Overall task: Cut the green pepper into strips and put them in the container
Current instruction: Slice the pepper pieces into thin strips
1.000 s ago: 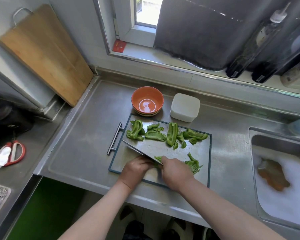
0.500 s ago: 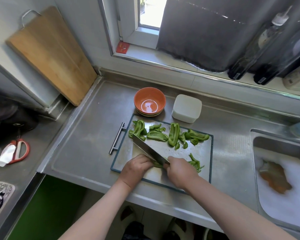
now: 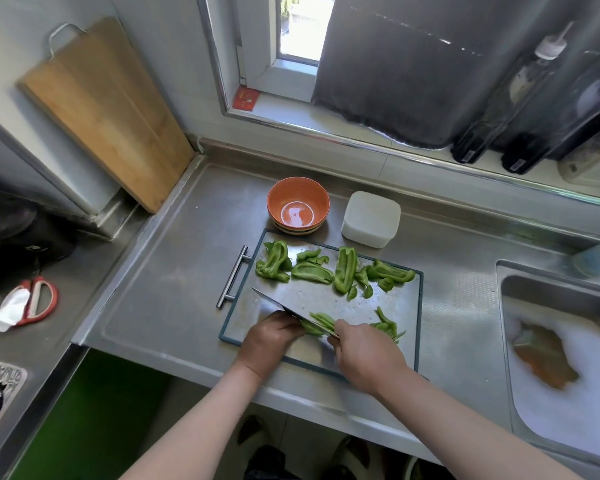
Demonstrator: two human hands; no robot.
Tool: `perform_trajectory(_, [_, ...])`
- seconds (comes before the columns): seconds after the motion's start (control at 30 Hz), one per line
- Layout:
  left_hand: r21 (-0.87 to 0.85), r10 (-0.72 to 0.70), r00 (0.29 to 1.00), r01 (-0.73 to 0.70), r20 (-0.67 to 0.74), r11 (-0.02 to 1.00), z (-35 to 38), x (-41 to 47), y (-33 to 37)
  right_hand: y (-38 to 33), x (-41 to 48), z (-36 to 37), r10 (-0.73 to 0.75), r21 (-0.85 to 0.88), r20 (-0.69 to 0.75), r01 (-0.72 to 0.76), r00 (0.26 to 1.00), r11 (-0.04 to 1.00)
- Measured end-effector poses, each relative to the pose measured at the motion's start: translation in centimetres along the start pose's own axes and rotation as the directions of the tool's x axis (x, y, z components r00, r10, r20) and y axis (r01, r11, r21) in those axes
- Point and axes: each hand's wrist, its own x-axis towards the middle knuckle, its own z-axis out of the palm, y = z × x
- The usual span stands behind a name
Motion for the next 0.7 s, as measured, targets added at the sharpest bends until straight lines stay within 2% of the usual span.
perform_trajectory(0.53, [-0.064,-0.041,0.998,0.038,-0.049,0.997,0.0,0.2,0.2,-2.0,3.0,0.9,0.051,0.033,0.088,-0.054,0.995,0.998])
perform_trajectory(0.7, [-0.085,-0.043,0.998,0.039,-0.043,0.996,0.1,0.1,0.0,-0.6,1.9,0.5,0.062,0.049,0.12,-0.068,0.991,0.996])
